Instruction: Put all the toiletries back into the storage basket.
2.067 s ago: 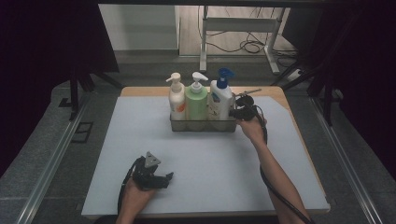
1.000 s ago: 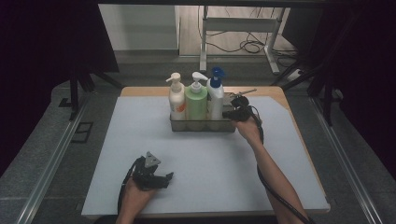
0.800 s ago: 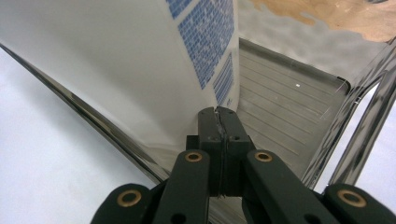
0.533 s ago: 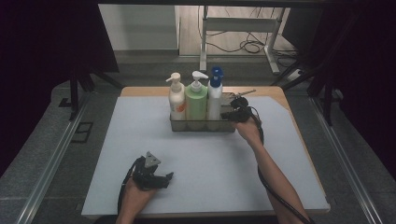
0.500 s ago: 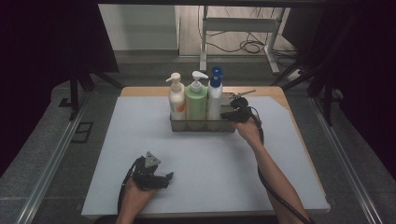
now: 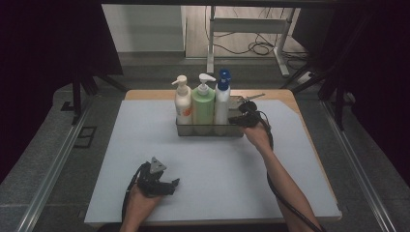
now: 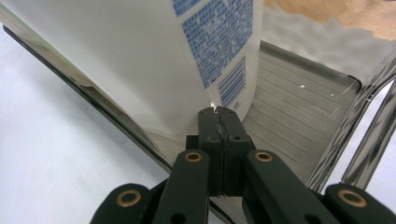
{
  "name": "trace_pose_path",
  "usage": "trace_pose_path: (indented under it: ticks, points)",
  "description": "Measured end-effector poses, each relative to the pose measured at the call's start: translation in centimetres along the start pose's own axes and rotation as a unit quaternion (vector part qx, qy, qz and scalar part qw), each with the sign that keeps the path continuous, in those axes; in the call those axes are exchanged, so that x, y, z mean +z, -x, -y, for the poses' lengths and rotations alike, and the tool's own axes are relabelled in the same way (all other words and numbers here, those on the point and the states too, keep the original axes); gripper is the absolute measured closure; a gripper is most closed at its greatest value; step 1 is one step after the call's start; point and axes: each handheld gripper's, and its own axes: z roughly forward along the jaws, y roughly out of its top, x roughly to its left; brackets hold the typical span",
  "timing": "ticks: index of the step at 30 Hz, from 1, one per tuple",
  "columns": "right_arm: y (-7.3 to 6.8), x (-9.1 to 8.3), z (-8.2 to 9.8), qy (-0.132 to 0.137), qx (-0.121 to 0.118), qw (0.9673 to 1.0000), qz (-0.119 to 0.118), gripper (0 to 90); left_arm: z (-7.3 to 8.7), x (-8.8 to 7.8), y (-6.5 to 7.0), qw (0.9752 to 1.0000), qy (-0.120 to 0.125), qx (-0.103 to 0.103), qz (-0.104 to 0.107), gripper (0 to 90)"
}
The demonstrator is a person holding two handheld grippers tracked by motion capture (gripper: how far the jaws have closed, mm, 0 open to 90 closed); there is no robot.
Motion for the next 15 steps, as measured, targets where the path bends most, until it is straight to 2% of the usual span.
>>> trace_pose_path:
  ticks: [6, 15]
  points:
    - [-0.05, -0.04, 0.04, 0.000, 0.000, 1.0000, 0.000, 88.9, 0.00, 0.00, 0.00, 1.0000, 0.000, 0.000, 0.000, 12.6]
    - [-0.01, -0.35, 0.19, 0.002, -0.007, 1.0000, 0.004, 83.3, 0.00, 0.00, 0.01, 1.0000, 0.000, 0.000, 0.000, 12.6]
